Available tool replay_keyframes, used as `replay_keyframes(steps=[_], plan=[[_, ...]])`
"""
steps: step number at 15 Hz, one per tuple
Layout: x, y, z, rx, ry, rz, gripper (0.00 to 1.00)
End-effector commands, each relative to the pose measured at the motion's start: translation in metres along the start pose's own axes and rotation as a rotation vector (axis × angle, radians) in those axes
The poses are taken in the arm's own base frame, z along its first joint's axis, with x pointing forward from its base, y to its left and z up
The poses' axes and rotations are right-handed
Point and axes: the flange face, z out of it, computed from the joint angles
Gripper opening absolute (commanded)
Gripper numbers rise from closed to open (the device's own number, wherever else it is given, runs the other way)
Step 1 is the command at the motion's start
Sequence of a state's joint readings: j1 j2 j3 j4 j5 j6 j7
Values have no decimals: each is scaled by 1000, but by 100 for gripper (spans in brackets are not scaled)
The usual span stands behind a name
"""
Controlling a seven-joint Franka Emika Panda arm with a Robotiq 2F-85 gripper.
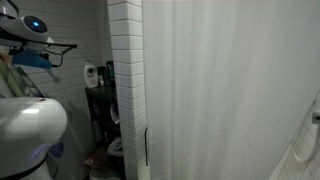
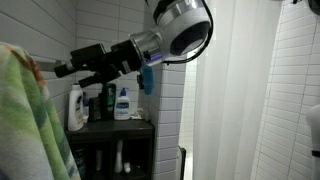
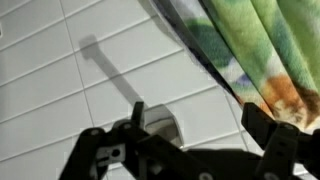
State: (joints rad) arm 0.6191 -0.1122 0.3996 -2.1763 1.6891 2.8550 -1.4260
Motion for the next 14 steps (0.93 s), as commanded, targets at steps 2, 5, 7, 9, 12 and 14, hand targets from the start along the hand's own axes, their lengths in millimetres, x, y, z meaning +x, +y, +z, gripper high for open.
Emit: replay_keyframes(steps=[2,5,7,9,12,14], plan=[[7,8,-1,119,143,20,100],[-1,1,-2,261,175,43,100],[-3,-2,-5,344,185,52,100],[-4,-2,-10,407,193,57,100],[-5,-3,-23,477,215,61,100],[-6,-9,-31,516,236,47,100]])
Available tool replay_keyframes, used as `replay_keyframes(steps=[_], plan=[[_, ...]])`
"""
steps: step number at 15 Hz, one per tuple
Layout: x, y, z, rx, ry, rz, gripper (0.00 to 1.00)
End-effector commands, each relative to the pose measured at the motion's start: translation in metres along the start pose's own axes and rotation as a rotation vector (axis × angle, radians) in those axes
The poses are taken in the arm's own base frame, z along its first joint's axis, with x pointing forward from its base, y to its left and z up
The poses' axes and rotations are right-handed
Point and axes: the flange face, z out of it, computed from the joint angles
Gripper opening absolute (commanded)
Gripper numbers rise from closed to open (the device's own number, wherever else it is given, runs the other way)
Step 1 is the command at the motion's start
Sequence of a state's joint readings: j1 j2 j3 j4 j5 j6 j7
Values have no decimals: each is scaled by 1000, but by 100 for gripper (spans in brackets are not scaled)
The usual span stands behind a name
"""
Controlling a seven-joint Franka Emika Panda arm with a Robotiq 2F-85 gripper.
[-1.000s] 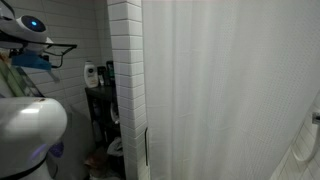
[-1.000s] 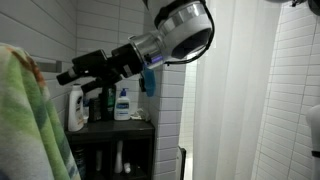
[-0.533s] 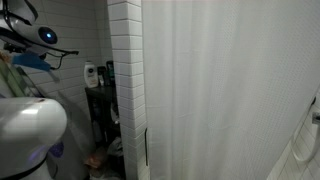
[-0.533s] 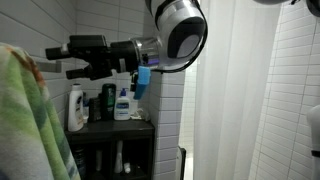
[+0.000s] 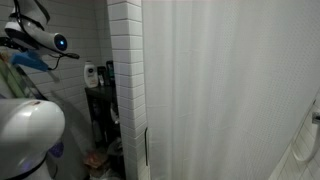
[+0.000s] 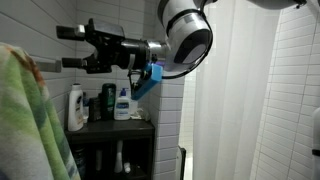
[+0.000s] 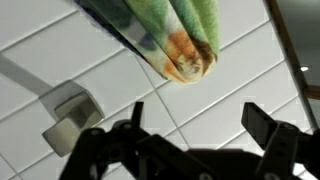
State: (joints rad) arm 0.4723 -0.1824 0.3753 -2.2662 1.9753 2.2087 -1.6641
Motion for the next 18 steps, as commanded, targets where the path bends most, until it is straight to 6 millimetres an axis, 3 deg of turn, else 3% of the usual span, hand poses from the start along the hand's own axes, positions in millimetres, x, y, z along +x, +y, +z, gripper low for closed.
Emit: replay_keyframes(steps=[1,9,18], plan=[[0,-24,-13,60,38,-14,100],[-47,-63,11,91,-94,-150,100],[-63,-62,18,-59,-158,-372,100]])
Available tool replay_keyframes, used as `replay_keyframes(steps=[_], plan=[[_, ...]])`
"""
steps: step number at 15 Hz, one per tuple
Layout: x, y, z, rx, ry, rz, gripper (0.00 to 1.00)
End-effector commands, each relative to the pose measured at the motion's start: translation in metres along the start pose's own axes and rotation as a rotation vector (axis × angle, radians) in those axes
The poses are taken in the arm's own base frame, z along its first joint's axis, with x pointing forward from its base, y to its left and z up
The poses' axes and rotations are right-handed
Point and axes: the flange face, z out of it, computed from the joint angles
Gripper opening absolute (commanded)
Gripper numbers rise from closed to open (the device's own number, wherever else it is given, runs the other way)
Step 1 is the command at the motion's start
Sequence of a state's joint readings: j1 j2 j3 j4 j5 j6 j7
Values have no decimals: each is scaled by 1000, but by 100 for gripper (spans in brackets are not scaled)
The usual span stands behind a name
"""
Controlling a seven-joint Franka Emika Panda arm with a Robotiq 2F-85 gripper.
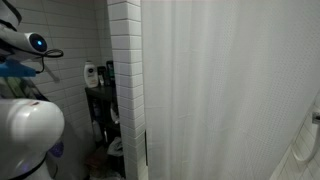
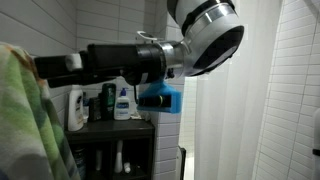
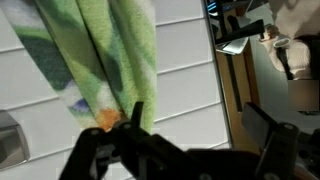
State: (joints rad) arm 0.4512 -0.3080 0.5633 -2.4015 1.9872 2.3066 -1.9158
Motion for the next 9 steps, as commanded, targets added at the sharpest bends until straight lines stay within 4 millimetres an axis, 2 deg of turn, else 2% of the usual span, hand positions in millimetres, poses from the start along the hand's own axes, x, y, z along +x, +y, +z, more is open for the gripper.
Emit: replay_keyframes(steps=[1,9], plan=[[0,-2,-2,-73,-22,-81,100],[-2,-18,15,-185,-55,-190,100]])
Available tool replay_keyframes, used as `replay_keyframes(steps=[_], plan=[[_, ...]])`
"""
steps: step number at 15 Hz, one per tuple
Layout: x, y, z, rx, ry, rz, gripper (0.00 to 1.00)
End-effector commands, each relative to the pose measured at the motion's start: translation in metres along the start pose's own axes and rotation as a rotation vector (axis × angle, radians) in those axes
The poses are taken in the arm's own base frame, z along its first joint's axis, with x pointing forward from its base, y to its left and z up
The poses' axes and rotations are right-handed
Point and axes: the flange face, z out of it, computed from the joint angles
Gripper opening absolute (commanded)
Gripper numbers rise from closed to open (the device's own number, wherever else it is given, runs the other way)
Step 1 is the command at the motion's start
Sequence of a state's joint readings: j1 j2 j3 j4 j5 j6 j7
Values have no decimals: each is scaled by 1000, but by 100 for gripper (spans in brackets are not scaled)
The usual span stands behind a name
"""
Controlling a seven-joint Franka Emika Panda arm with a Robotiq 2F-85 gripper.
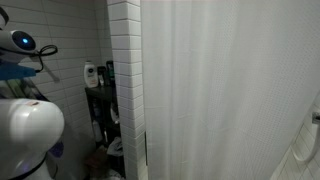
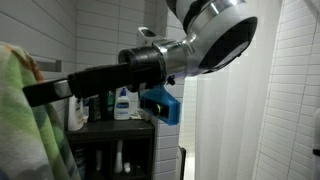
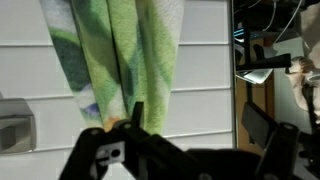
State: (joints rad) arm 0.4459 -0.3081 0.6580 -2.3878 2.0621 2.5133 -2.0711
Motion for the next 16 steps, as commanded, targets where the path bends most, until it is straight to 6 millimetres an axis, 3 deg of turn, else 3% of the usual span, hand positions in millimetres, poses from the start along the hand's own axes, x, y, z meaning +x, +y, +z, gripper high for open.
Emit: replay_keyframes(steps=[1,16], plan=[[10,-5,6,-68,11,-66,100],[14,26,26,-179,-12,-199,100]])
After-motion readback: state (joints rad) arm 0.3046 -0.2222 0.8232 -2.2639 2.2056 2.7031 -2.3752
